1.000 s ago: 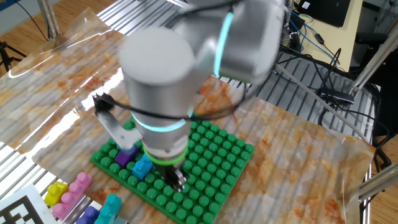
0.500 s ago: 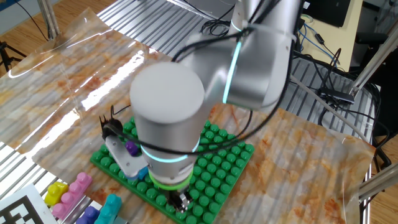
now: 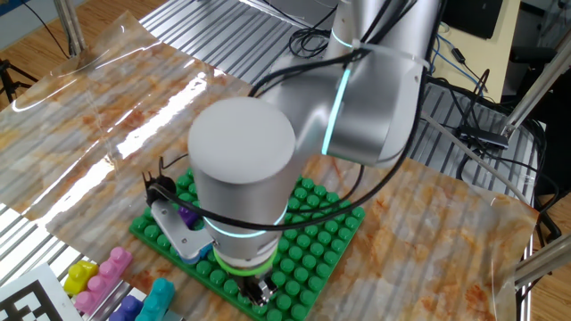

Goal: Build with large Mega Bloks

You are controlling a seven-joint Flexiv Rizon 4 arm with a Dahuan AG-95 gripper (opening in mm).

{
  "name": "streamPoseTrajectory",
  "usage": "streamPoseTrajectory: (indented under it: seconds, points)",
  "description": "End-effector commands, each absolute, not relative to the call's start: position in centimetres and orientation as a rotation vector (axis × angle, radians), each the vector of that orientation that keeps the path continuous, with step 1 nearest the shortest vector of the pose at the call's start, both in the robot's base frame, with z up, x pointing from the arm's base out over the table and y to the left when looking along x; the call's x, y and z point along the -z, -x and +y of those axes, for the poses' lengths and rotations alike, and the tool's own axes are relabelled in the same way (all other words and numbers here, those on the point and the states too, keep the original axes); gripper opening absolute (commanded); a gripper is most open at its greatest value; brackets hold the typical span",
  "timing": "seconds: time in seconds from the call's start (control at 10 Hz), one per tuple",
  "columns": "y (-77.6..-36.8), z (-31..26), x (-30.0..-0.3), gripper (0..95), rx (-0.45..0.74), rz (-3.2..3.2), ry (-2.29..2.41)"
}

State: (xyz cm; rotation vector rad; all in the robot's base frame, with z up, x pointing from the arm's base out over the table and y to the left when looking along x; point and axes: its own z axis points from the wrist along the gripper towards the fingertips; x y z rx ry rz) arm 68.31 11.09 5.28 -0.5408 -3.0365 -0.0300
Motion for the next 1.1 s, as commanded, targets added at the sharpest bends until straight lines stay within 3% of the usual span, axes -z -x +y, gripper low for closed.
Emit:
streamPoseTrajectory:
  seconds: [0.1, 1.1]
  points:
    - [-68.22, 11.0, -5.32, 0.0, 0.033, -3.046, 0.504]
    - [-68.22, 11.0, -5.32, 0.0, 0.233, -3.16, 0.281]
